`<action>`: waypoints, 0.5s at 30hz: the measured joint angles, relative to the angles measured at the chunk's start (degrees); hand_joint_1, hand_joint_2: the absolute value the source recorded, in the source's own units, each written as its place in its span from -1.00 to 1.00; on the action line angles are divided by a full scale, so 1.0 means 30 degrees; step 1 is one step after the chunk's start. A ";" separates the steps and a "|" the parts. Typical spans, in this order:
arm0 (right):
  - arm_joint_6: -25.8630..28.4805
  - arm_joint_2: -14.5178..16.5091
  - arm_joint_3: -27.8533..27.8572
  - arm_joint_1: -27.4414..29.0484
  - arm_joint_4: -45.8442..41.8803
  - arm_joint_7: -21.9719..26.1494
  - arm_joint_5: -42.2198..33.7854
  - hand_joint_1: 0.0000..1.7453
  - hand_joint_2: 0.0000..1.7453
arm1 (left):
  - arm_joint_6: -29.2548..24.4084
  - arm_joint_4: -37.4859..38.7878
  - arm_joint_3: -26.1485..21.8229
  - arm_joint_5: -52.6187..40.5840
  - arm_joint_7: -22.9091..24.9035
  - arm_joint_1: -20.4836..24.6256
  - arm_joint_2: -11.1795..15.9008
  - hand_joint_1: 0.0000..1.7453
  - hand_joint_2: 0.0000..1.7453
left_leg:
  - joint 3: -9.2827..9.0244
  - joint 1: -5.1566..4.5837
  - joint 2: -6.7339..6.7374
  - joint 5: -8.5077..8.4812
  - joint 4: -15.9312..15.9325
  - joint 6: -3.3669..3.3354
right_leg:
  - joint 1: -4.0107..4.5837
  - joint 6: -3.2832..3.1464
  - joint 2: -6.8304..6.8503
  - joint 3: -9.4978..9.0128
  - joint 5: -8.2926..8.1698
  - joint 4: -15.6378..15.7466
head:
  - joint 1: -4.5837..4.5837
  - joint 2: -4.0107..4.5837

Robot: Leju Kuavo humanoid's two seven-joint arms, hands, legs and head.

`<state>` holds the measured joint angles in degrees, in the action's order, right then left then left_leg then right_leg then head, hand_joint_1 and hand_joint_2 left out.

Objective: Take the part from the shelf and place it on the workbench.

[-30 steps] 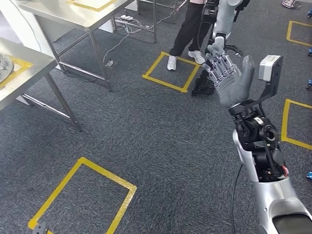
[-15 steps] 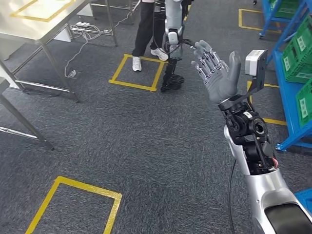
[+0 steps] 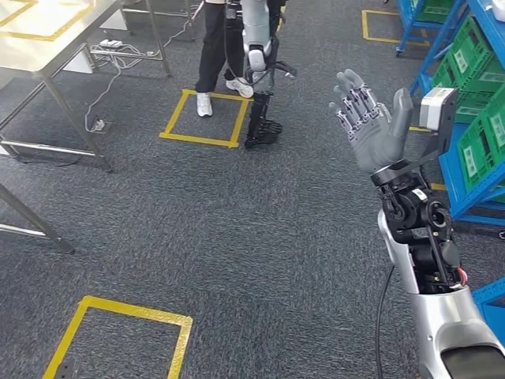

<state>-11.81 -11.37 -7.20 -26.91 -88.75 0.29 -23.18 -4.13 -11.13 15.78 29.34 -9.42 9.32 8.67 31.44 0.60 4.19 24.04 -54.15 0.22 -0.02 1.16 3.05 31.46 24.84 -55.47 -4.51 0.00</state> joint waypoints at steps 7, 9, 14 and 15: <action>-0.0064 0.0005 -0.0013 -0.0213 0.0066 0.0118 0.0004 -1.00 -1.00 | 0.0000 -0.0004 0.0000 0.0027 -0.0013 0.0057 0.0003 -1.00 -1.00 | 0.1339 0.0037 -0.0944 0.1906 -0.3172 0.0522 | 0.0021 -0.0759 -0.1064 -0.0093 -0.0253 0.0451 | 0.0542 0.0000; -0.0067 0.0009 -0.0022 -0.0217 0.0111 0.0109 0.0004 -1.00 -1.00 | 0.0000 0.0000 0.0000 0.0027 -0.0013 -0.0003 0.0013 -1.00 -1.00 | 0.2712 0.0013 -0.1299 0.2858 -0.5841 0.0507 | 0.0058 -0.0835 -0.1468 -0.0048 -0.0277 0.0447 | 0.0749 0.0000; -0.0078 0.0018 -0.0040 -0.0281 0.0184 0.0115 0.0004 -1.00 -1.00 | 0.0000 -0.0002 0.0000 0.0027 -0.0013 -0.0025 0.0036 -1.00 -1.00 | 0.1080 0.0023 -0.2284 0.0218 -0.1640 0.0149 | 0.0097 -0.0803 -0.2625 -0.0016 -0.0265 0.0353 | 0.1006 0.0000; -0.0078 0.0020 -0.0040 -0.0319 0.0202 0.0120 0.0004 -1.00 -1.00 | 0.0000 -0.0002 0.0000 0.0027 -0.0011 -0.0006 0.0060 -1.00 -1.00 | 0.0652 0.0034 -0.2614 -0.0086 -0.0658 0.0111 | 0.0084 -0.0744 -0.2840 0.0051 -0.0263 0.0314 | 0.1004 0.0000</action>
<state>-12.04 -11.31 -7.32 -27.87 -88.14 0.65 -23.17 -4.13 -11.13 15.78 29.42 -9.45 9.30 8.85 33.40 0.70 -3.65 23.79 -56.12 0.55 0.23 -1.07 -5.47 31.61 24.05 -54.53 -1.50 0.00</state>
